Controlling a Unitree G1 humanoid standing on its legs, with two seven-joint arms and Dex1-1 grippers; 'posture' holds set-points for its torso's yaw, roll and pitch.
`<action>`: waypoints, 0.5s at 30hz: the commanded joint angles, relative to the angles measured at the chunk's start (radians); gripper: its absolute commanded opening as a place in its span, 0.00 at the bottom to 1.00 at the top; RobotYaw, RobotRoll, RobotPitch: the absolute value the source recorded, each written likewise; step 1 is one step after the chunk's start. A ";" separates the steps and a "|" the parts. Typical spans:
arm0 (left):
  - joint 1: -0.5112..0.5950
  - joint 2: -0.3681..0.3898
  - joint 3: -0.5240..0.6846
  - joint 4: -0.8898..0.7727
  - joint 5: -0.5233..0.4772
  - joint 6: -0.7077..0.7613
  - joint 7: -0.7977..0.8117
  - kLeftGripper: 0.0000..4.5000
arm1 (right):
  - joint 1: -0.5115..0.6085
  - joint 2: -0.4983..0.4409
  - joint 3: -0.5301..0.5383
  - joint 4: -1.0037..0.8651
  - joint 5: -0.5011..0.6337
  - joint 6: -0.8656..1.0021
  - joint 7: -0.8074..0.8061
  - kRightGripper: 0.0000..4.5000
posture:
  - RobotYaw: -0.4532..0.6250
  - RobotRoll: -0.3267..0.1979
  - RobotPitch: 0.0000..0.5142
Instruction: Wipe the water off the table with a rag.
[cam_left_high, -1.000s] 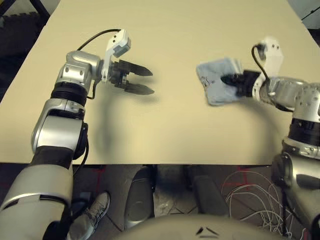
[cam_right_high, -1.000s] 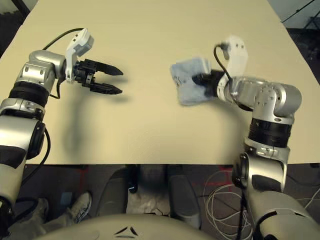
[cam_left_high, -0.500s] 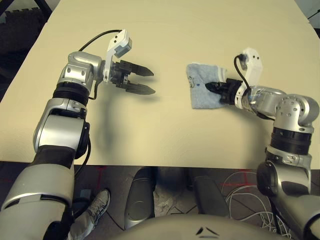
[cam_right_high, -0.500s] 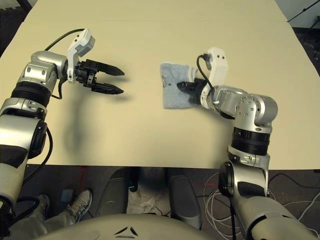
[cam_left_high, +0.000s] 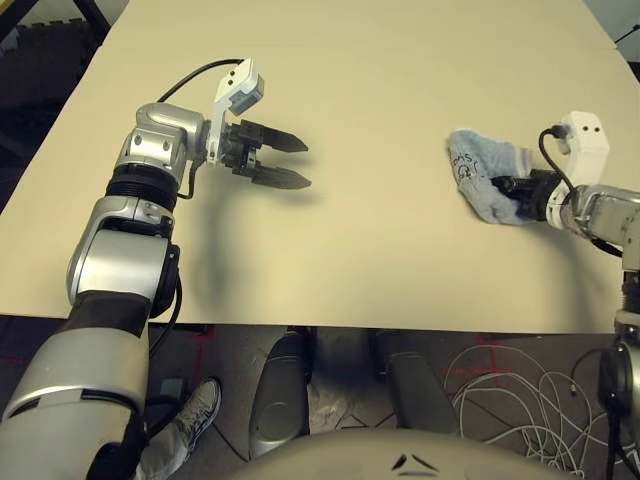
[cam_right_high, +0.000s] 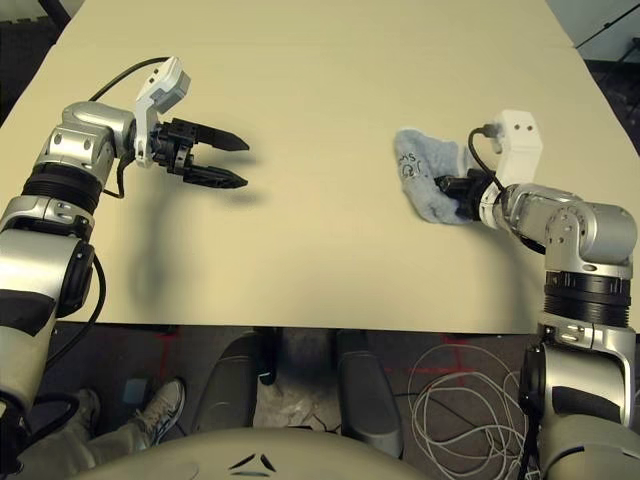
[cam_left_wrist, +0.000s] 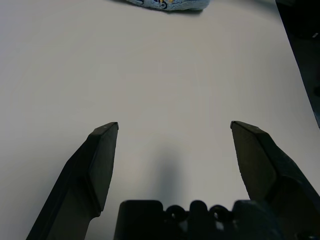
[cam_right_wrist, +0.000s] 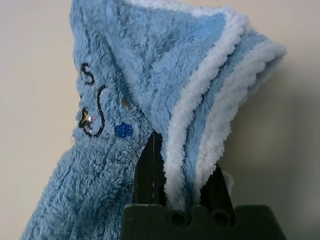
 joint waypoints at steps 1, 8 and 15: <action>-0.021 -0.004 -0.001 0.001 0.015 -0.005 -0.008 1.00 | -0.105 0.065 0.002 -0.024 0.023 -0.012 -0.017 0.01 | 0.36 0.62 0.49; -0.021 0.000 0.007 -0.002 0.018 -0.005 -0.008 1.00 | -0.174 0.183 0.026 -0.104 0.055 0.026 -0.024 0.01 | 0.37 0.62 0.48; -0.018 0.007 0.013 -0.004 0.019 -0.003 -0.008 1.00 | -0.126 0.182 0.054 -0.100 0.039 0.013 0.000 0.01 | 0.38 0.62 0.49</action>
